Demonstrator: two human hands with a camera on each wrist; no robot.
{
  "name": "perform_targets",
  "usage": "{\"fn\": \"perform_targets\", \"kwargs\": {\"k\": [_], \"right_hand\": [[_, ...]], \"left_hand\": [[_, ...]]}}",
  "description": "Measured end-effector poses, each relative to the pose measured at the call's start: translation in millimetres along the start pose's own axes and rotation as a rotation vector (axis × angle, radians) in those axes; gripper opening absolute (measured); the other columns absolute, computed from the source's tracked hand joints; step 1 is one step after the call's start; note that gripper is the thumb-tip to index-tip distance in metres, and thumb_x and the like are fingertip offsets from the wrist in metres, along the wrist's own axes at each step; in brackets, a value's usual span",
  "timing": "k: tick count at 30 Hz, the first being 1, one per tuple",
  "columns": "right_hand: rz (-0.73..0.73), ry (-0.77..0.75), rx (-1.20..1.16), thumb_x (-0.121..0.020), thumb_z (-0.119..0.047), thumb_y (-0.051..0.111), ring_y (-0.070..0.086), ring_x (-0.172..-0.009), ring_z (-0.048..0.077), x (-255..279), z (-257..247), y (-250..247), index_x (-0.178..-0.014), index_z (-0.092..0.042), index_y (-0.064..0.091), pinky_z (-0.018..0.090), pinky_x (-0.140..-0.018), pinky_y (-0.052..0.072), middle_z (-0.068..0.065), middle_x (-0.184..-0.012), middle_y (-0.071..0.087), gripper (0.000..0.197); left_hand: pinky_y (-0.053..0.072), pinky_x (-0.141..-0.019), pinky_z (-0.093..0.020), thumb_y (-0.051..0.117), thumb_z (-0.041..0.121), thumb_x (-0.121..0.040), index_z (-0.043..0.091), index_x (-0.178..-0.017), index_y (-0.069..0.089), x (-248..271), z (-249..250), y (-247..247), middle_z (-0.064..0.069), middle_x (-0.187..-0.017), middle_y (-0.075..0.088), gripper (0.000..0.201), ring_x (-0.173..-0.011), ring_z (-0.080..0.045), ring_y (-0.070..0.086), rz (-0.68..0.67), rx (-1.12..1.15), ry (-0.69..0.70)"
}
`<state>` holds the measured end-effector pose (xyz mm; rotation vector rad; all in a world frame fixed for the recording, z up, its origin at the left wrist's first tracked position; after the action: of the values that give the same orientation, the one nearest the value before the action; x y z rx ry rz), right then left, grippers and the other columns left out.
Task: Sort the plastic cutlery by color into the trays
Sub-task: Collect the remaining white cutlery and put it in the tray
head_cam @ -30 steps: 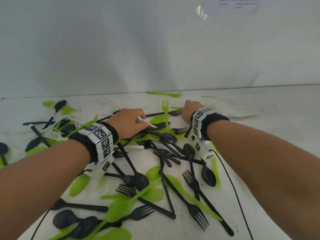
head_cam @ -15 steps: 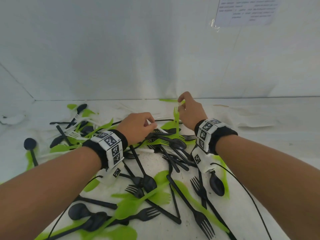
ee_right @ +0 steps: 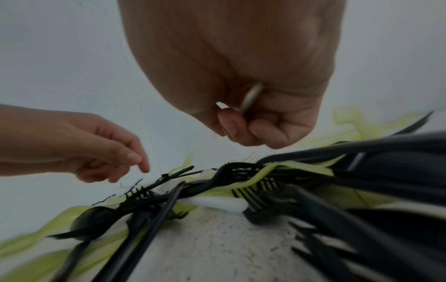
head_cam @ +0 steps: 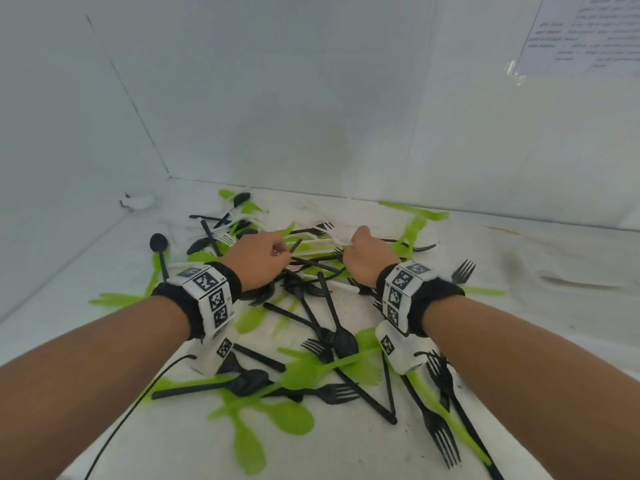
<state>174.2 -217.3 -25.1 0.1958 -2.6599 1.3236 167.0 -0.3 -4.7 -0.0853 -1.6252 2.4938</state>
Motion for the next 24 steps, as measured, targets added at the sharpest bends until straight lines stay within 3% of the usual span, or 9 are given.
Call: {"fn": "perform_targets", "kwargs": {"k": [3,5,11,14,18,21,24], "right_hand": [[0.046,0.026,0.047,-0.101,-0.018,0.039,0.058,-0.095,0.031,-2,3,-5,-0.126,-0.006,0.041,0.037,-0.076,0.046,0.014,-0.111,0.061,0.027],[0.088,0.067,0.024,-0.103,-0.02,0.038,0.056,-0.091,0.029,-5,9,-11,-0.126,-0.006,0.04,0.035,-0.074,0.042,0.013,-0.11,0.06,0.027],[0.09,0.097,0.096,-0.101,-0.03,0.043,0.057,-0.093,0.028,-6,30,-8,-0.111,-0.012,0.053,0.035,-0.075,0.041,0.007,-0.103,0.063,0.024],[0.125,0.052,0.154,-0.101,-0.028,0.043,0.058,-0.089,0.028,-2,27,-3,-0.097,-0.013,0.058,0.034,-0.073,0.042,0.006,-0.094,0.064,0.021],[0.053,0.06,0.147,-0.101,-0.034,0.05,0.058,-0.093,0.026,4,29,3,-0.116,-0.015,0.055,0.035,-0.079,0.046,0.003,-0.102,0.062,0.024],[-0.022,0.029,0.242,-0.096,-0.038,0.063,0.06,-0.101,0.029,7,34,5,-0.129,-0.017,0.046,0.035,-0.081,0.046,0.002,-0.107,0.059,0.042],[0.041,0.069,0.261,-0.096,-0.026,0.062,0.062,-0.105,0.034,6,37,2,-0.132,-0.015,0.045,0.038,-0.086,0.051,0.012,-0.118,0.064,0.042]], "left_hand": [[0.045,-0.064,-0.028,0.056,0.038,-0.1,0.024,-0.099,0.065,7,-17,0,0.008,-0.085,0.06,0.017,-0.075,-0.007,0.057,-0.01,-0.025,0.01],[0.051,-0.072,-0.031,0.054,0.039,-0.101,0.024,-0.104,0.065,2,-19,2,0.006,-0.089,0.064,0.019,-0.079,-0.01,0.061,-0.028,-0.071,0.057],[0.039,-0.071,-0.032,0.054,0.035,-0.101,0.024,-0.108,0.064,-24,22,23,0.01,-0.09,0.054,0.017,-0.086,-0.016,0.054,-0.121,-0.226,0.4],[0.045,-0.073,-0.033,0.053,0.035,-0.098,0.024,-0.118,0.063,-28,40,43,0.006,-0.094,0.055,0.025,-0.089,-0.019,0.057,-0.234,-0.293,0.483],[0.039,-0.068,-0.032,0.051,0.04,-0.099,0.026,-0.129,0.056,-21,51,53,0.005,-0.091,0.054,0.033,-0.086,-0.022,0.057,-0.348,-0.276,0.573],[0.044,-0.082,-0.032,0.051,0.033,-0.102,0.027,-0.133,0.059,-11,45,53,0.003,-0.103,0.057,0.032,-0.098,-0.019,0.057,-0.397,-0.259,0.653],[0.044,-0.089,-0.028,0.047,0.025,-0.104,0.03,-0.143,0.05,-1,32,50,0.006,-0.116,0.061,0.039,-0.087,-0.003,0.05,-0.411,-0.172,0.645]]}}
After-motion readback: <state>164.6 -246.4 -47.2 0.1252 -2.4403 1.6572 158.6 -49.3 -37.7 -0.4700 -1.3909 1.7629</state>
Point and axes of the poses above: each hand's wrist, its own x-axis away from the middle knuckle, its own y-axis out of the palm, z = x × y, the point moved 2 cm from there along -x, towards the middle knuckle
